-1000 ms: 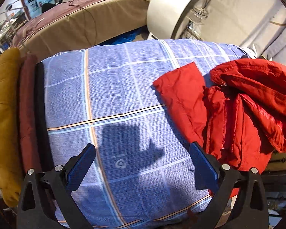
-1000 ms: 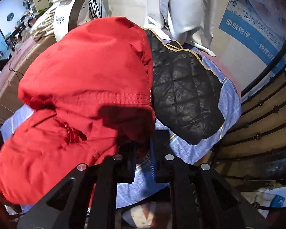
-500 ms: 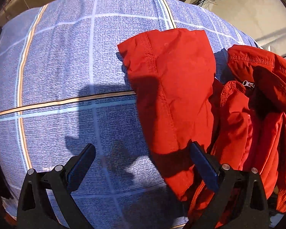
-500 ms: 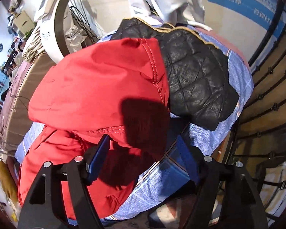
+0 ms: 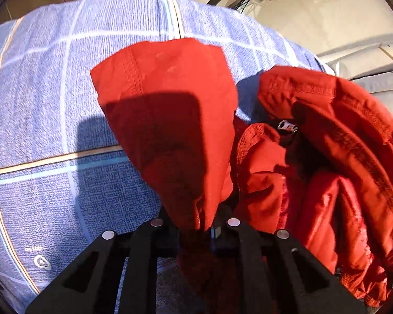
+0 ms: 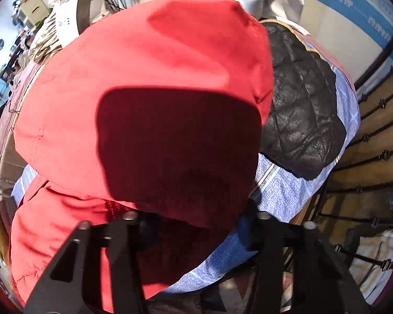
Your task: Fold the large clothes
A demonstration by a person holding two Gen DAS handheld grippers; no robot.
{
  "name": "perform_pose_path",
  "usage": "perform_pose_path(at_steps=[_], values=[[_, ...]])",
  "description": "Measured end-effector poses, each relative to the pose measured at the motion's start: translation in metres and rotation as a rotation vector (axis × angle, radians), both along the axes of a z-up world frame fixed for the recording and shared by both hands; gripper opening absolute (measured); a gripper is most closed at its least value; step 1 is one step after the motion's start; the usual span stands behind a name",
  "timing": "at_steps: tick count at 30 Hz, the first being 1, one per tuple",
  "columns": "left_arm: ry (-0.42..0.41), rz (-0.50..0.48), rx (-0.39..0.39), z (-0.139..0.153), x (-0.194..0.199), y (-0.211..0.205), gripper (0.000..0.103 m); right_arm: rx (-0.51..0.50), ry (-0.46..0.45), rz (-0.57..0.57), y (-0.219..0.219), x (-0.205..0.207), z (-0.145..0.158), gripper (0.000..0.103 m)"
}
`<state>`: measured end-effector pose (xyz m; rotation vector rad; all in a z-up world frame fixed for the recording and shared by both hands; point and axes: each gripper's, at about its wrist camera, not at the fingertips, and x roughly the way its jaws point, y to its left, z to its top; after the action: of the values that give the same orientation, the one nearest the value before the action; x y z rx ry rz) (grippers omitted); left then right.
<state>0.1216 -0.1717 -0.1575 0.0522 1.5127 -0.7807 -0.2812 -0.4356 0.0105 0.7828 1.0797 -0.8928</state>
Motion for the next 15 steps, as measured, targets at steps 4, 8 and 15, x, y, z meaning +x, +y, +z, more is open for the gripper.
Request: perform_pose_path(at_steps=[4, 8, 15], values=[[-0.168, 0.046, -0.100, 0.078, 0.022, 0.037, 0.012, -0.065, -0.013, 0.095, 0.018, 0.021, 0.024, 0.017], [-0.426, 0.157, -0.152, 0.179, 0.063, 0.104, 0.011, -0.138, -0.095, 0.218, 0.043, 0.051, 0.063, 0.013], [-0.767, 0.388, -0.170, 0.330, 0.121, 0.227, 0.011, -0.290, -0.257, 0.523, 0.083, 0.144, 0.130, 0.010]])
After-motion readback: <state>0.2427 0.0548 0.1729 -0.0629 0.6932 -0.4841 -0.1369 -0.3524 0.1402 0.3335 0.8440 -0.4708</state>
